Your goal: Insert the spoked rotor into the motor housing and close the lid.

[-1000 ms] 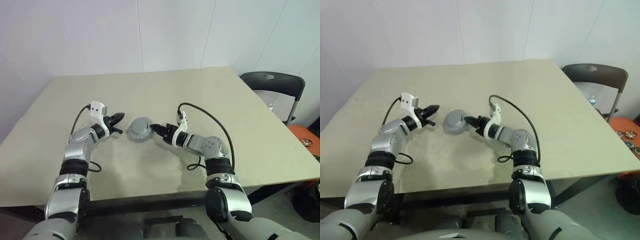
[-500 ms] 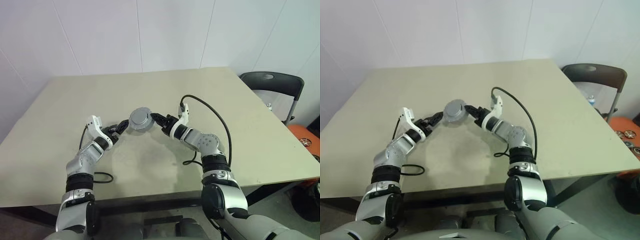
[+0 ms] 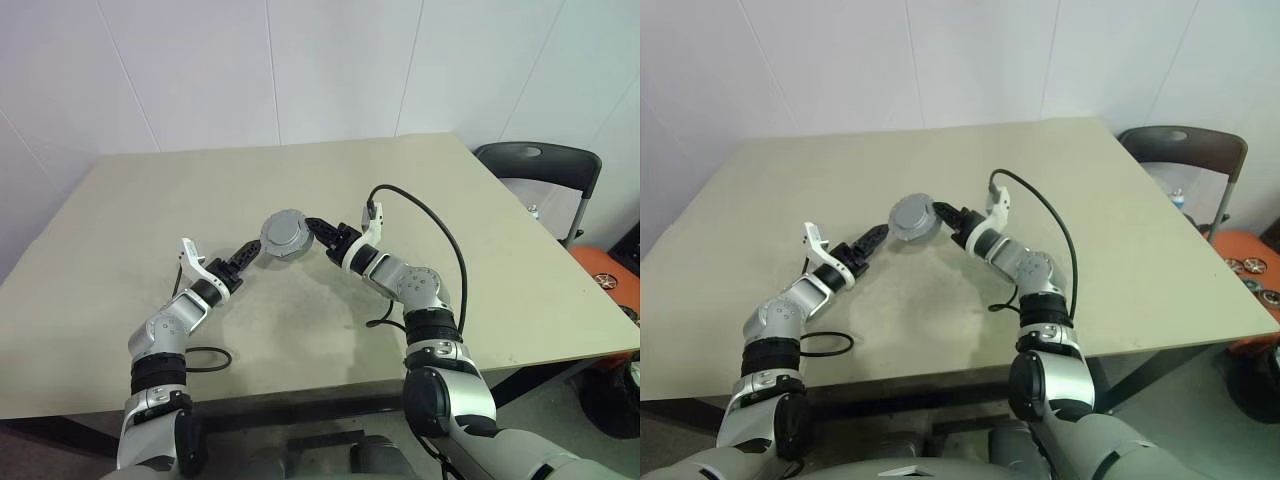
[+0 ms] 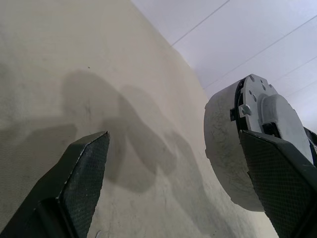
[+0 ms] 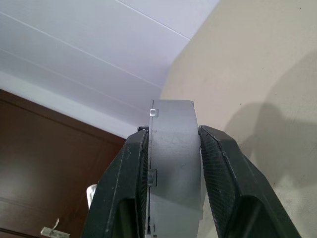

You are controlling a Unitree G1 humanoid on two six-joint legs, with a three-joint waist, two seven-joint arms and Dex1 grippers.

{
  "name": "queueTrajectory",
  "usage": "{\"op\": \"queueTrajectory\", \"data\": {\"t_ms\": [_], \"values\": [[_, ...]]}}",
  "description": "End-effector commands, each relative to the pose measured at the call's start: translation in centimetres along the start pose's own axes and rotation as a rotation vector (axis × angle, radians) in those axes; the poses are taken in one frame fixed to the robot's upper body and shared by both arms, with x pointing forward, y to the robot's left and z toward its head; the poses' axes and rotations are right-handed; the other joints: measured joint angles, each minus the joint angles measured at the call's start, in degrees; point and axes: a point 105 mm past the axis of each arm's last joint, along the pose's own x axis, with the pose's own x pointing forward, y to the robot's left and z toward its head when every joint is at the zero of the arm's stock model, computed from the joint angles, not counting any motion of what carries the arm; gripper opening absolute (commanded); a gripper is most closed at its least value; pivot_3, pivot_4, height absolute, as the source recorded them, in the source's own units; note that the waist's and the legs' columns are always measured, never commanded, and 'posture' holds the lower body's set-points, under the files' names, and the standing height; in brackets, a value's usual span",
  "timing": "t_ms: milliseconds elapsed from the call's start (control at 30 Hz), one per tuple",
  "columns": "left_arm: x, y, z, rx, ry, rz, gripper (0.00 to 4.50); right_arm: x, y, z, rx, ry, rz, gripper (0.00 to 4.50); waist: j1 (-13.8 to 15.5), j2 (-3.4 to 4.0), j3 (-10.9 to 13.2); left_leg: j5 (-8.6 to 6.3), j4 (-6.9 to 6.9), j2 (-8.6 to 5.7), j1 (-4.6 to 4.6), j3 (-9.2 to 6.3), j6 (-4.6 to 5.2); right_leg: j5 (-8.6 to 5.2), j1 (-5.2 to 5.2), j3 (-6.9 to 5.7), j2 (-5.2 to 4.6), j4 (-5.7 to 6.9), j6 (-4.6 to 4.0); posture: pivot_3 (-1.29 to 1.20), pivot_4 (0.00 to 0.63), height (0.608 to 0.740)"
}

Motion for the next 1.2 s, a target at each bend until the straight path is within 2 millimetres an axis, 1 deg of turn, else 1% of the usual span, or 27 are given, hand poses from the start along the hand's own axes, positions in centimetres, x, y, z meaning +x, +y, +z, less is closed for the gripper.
{"op": "queueTrajectory", "data": {"t_ms": [33, 100, 300, 400, 467, 600, 667, 733, 1000, 1200], "values": [[1.1, -3.2, 0.6, 0.140, 0.032, -0.122, 4.48, 1.4, 2.4, -1.5, -0.021, 0.064, 0.074, 1.35, -0.01, 0.00, 0.00, 0.00, 0.00, 0.00, 0.00, 0.00, 0.00, 0.00, 0.00, 0.00, 0.00, 0.00, 0.00, 0.00, 0.000, 0.740], [0.8, -2.7, 0.6, 0.218, 0.067, -0.102, 4.48, 1.4, 2.3, -1.4, -0.024, 0.065, 0.072, 1.35, -0.03, 0.00, 0.00, 0.00, -0.01, -0.01, 0.00, 0.00, 0.00, 0.00, -0.01, 0.00, 0.01, 0.00, -0.01, 0.00, 0.000, 0.740], [0.1, -2.2, 2.4, 0.294, 0.055, -0.080, 4.48, 1.5, 2.3, -1.5, -0.031, 0.070, 0.072, 1.35, -0.01, 0.01, 0.00, 0.02, -0.01, -0.01, 0.00, 0.00, -0.04, 0.02, -0.01, 0.00, 0.02, 0.00, -0.04, 0.00, 0.000, 0.740], [0.0, -2.2, 2.9, 0.316, 0.054, -0.077, 4.48, 1.5, 2.4, -1.5, -0.034, 0.073, 0.074, 1.35, -0.01, 0.01, 0.00, 0.02, -0.02, -0.01, 0.01, 0.00, -0.04, 0.03, -0.01, 0.00, 0.02, 0.00, -0.05, 0.00, 0.000, 0.740], [0.0, -2.2, 3.1, 0.317, 0.054, -0.079, 4.48, 1.5, 2.4, -1.5, -0.035, 0.075, 0.074, 1.35, 0.00, 0.01, 0.00, 0.02, -0.01, 0.00, 0.00, 0.00, -0.04, 0.03, -0.01, 0.00, 0.02, 0.00, -0.05, 0.00, 0.000, 0.740], [-0.2, -1.7, 3.1, 0.374, 0.083, -0.059, 4.48, 1.5, 2.4, -1.6, -0.037, 0.079, 0.075, 1.35, 0.00, 0.01, 0.00, 0.02, -0.01, 0.00, 0.00, 0.00, -0.04, 0.03, -0.02, 0.00, 0.02, 0.00, -0.05, 0.00, 0.000, 0.740], [-0.5, -0.7, 2.5, 0.482, 0.147, -0.018, 4.48, 1.4, 2.4, -1.6, -0.038, 0.080, 0.073, 1.35, -0.03, 0.01, 0.00, 0.02, -0.01, 0.00, 0.00, 0.00, -0.04, 0.03, -0.02, 0.00, 0.02, 0.01, -0.05, 0.00, 0.000, 0.740], [-0.7, -0.1, 2.4, 0.509, 0.158, -0.003, 4.48, 1.4, 2.3, -1.8, -0.039, 0.084, 0.072, 1.35, -0.01, 0.02, 0.00, 0.03, -0.03, -0.02, 0.02, 0.00, -0.05, 0.03, -0.02, 0.00, 0.03, 0.01, -0.05, 0.00, 0.000, 0.740], [-0.9, 0.1, 3.7, 0.586, 0.144, 0.007, 4.48, 1.5, 2.3, -2.1, -0.038, 0.095, 0.075, 1.35, -0.01, 0.02, 0.00, 0.03, -0.02, 0.01, 0.01, -0.01, -0.06, 0.03, -0.03, 0.00, 0.02, 0.02, -0.06, 0.00, 0.000, 0.740], [-1.1, -0.2, 4.0, 0.600, 0.154, -0.018, 4.48, 1.5, 2.3, -2.3, -0.038, 0.099, 0.076, 1.35, -0.02, 0.02, 0.00, 0.03, -0.02, 0.01, 0.01, -0.01, -0.05, 0.03, -0.03, 0.00, 0.02, 0.03, -0.06, 0.00, 0.000, 0.740]]}}
